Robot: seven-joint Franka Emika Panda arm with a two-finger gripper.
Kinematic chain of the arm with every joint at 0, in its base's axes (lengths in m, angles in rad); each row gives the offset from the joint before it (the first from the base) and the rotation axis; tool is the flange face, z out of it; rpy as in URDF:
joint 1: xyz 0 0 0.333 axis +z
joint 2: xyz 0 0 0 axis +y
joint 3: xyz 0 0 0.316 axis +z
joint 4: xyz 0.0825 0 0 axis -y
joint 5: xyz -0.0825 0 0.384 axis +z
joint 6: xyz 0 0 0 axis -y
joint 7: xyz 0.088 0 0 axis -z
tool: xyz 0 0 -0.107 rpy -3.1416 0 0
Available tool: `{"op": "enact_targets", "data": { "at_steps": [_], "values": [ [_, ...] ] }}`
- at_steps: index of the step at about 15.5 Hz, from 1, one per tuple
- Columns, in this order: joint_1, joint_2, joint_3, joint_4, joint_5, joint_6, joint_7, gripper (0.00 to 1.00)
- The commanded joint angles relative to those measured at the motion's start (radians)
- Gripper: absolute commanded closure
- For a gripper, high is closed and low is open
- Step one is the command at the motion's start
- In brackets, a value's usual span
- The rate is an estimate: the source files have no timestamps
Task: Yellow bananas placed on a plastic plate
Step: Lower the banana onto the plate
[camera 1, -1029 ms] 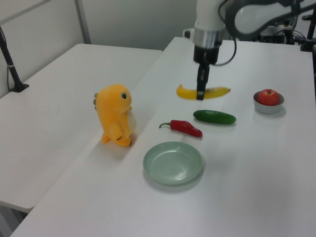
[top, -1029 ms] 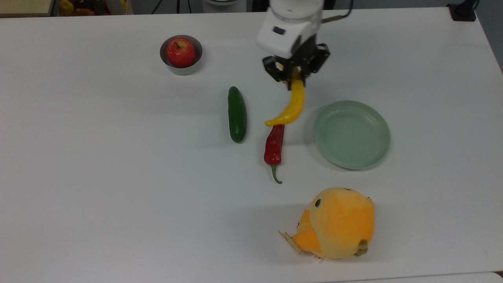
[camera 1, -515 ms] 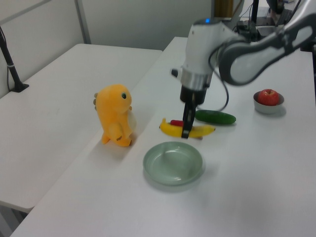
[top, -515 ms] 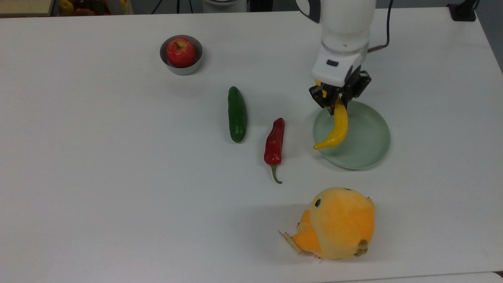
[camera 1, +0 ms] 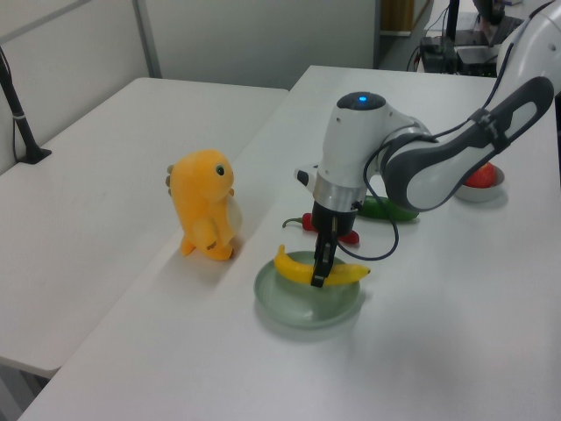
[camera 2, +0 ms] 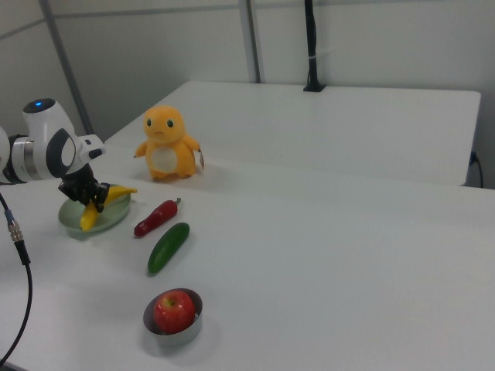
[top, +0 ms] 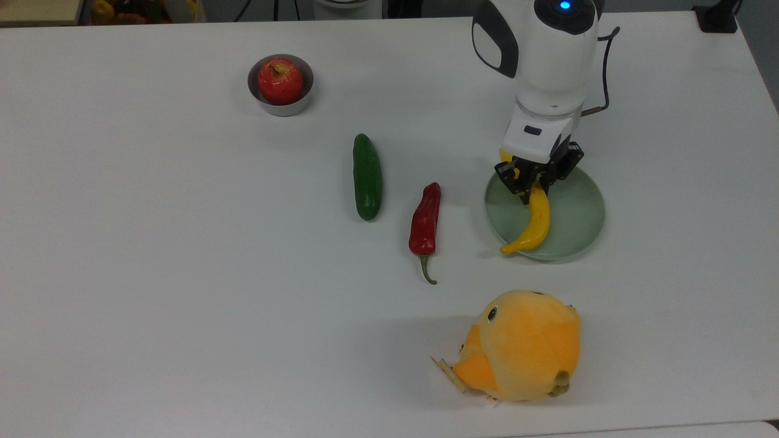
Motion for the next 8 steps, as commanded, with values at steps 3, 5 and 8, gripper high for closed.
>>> {"op": "enact_targets", "data": {
  "at_steps": [3, 5, 8],
  "values": [
    [0.001, 0.010, 0.009, -0.002, -0.019, 0.043, 0.033, 0.31],
    [0.001, 0.010, 0.009, -0.002, -0.021, 0.043, 0.033, 0.04],
    [0.001, 0.009, 0.009, -0.002, -0.027, 0.043, 0.033, 0.00]
  ]
}}
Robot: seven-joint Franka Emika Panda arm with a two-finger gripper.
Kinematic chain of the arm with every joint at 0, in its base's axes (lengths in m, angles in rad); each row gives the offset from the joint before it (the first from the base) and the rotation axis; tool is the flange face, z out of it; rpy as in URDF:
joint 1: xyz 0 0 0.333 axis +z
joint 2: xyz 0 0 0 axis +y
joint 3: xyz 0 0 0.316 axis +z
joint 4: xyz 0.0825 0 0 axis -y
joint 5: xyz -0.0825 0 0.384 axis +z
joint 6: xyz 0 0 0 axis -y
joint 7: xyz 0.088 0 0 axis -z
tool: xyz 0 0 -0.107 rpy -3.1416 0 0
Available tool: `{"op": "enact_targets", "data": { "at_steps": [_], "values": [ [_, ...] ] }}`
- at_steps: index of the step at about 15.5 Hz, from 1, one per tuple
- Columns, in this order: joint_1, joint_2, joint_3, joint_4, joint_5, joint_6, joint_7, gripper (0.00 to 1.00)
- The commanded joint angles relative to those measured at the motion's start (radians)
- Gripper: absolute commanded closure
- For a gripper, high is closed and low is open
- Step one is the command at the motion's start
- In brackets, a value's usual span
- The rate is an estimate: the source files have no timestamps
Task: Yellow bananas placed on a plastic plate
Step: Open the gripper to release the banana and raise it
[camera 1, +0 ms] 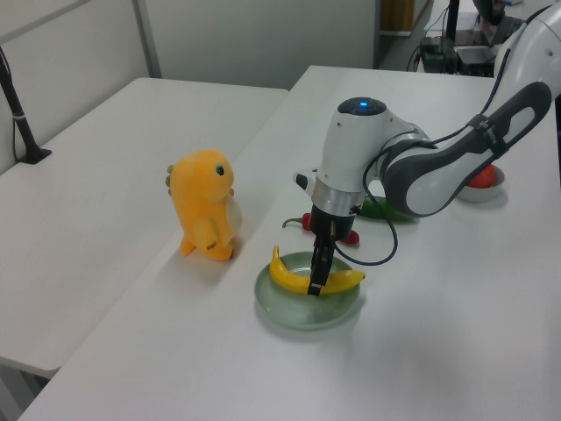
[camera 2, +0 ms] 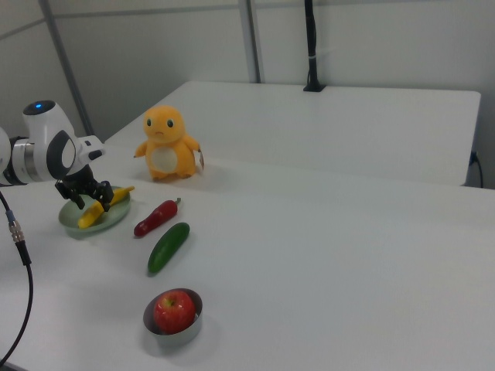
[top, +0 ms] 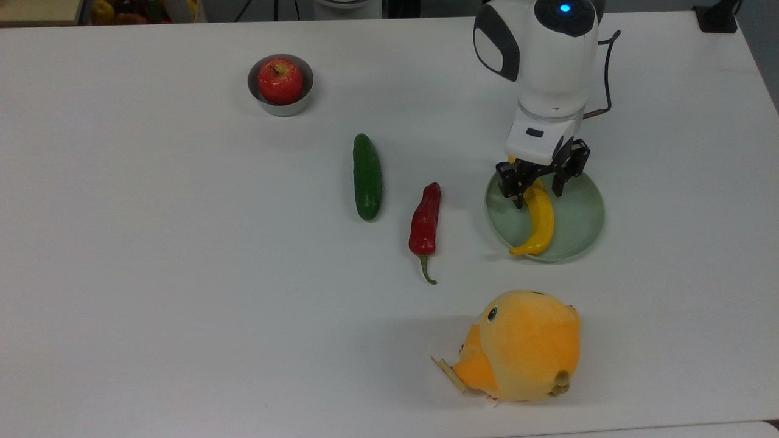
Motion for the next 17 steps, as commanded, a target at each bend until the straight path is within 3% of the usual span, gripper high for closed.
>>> {"op": "enact_targets", "data": {
  "at_steps": [1, 8, 13, 17],
  "values": [
    [0.001, -0.002, 0.004, -0.004, -0.026, 0.021, 0.029, 0.00],
    [0.001, -0.026, 0.004, -0.005, -0.026, 0.007, 0.029, 0.00],
    [-0.031, -0.170, -0.002, -0.010, -0.012, -0.173, 0.030, 0.00],
    [-0.086, -0.317, -0.013, -0.011, -0.009, -0.392, 0.115, 0.00]
  ]
}}
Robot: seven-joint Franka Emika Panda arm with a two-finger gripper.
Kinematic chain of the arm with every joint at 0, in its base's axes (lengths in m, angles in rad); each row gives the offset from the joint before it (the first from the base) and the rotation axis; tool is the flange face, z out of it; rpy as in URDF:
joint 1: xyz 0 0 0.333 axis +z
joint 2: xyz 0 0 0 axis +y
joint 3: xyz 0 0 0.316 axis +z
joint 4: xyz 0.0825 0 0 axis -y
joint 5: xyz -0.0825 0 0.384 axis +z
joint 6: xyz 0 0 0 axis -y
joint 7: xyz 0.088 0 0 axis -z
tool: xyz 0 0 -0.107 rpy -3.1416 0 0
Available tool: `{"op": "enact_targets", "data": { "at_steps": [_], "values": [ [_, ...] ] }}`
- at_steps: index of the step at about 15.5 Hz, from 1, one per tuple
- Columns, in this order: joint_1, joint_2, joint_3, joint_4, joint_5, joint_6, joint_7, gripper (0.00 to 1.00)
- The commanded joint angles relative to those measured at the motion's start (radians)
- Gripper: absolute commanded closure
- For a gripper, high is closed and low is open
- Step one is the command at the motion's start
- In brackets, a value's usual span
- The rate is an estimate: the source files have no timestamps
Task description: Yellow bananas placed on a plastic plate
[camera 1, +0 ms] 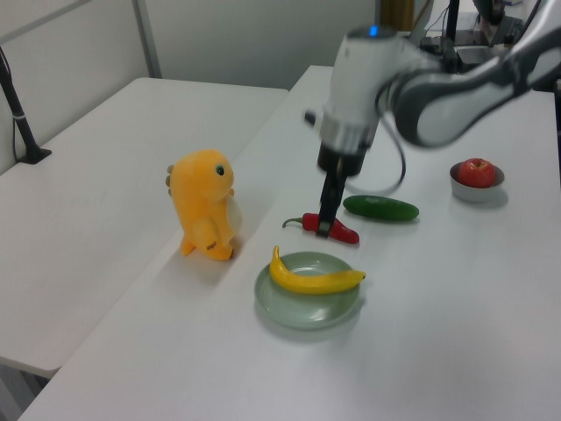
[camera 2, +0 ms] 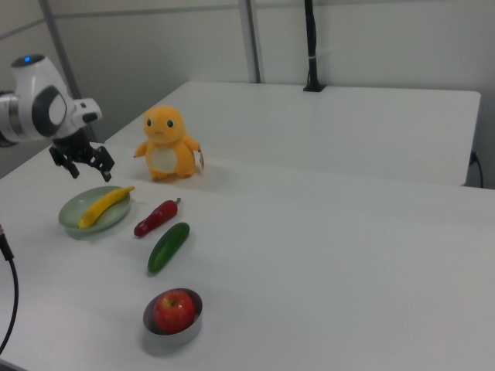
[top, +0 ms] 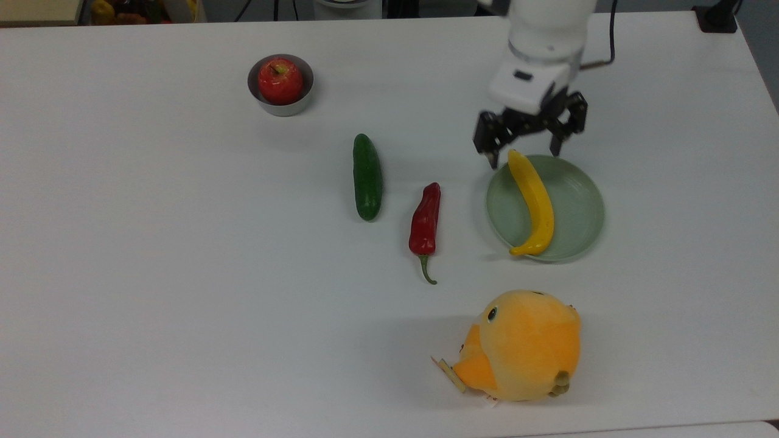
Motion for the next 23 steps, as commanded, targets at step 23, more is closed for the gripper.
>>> {"op": "enact_targets", "data": {
  "at_steps": [23],
  "values": [
    [-0.228, -0.413, -0.215, -0.076, 0.116, -0.446, -0.262, 0.00]
  ]
}}
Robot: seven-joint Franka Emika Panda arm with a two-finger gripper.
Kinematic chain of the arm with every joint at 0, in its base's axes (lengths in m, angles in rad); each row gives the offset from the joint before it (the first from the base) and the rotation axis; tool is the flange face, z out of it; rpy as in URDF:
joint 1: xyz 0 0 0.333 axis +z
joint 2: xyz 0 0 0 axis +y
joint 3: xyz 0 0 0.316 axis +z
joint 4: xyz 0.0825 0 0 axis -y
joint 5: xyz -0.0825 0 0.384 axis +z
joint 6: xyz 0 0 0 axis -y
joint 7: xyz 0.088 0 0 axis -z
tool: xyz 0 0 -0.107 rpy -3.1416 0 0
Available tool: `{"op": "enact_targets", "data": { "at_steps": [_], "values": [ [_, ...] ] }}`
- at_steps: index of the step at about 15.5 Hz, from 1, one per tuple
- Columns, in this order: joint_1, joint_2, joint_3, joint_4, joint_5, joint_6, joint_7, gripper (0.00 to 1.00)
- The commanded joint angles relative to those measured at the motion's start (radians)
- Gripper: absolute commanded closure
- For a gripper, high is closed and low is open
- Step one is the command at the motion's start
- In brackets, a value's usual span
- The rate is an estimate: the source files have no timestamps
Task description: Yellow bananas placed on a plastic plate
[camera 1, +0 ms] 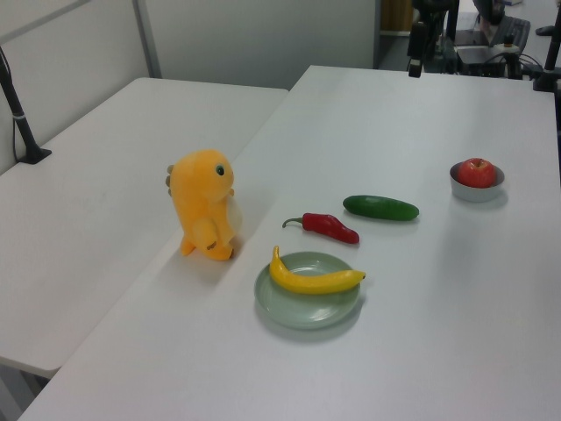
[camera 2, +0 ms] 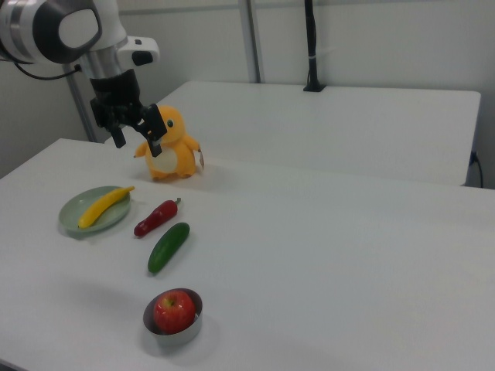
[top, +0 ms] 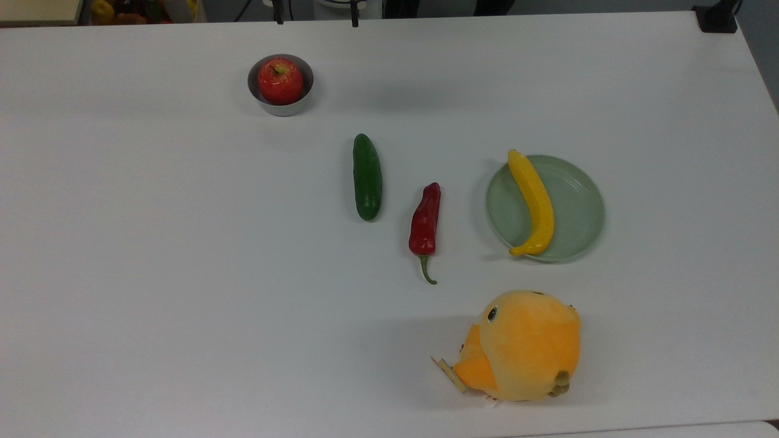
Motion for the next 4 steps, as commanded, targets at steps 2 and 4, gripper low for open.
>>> {"op": "enact_targets", "data": {
  "at_steps": [2, 4],
  "values": [
    [-0.009, -0.004, -0.003, -0.012, 0.039, 0.029, -0.053, 0.00],
    [-0.008, 0.002, -0.003, -0.011, 0.039, 0.026, -0.053, 0.00]
  ]
}}
